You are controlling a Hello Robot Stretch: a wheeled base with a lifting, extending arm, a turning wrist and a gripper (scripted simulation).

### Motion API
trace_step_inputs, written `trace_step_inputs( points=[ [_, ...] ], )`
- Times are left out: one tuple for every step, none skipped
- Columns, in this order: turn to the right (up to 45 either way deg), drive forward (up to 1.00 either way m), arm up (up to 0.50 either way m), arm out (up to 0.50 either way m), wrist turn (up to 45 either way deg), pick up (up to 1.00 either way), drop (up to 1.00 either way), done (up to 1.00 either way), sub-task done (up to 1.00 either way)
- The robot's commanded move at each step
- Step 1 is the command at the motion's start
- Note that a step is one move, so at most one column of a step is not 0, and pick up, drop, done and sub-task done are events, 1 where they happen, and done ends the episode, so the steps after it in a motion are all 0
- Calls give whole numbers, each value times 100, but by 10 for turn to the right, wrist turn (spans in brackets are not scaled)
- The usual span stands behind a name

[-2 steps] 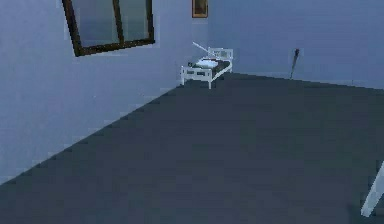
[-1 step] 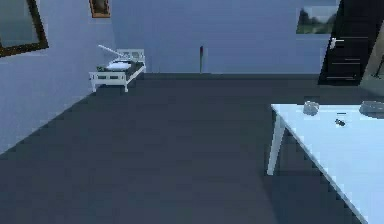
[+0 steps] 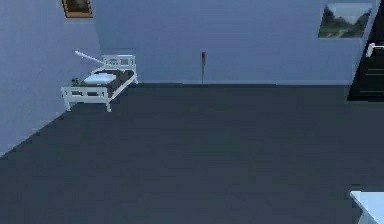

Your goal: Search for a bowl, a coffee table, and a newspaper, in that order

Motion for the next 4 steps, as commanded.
trace_step_inputs(
  points=[
    [30,0,0,0,0,0,0,0,0],
    [0,100,0,0,0,0,0,0,0],
    [420,0,0,0,0,0,0,0,0],
    [0,45,0,0,0,0,0,0,0]
  ],
)
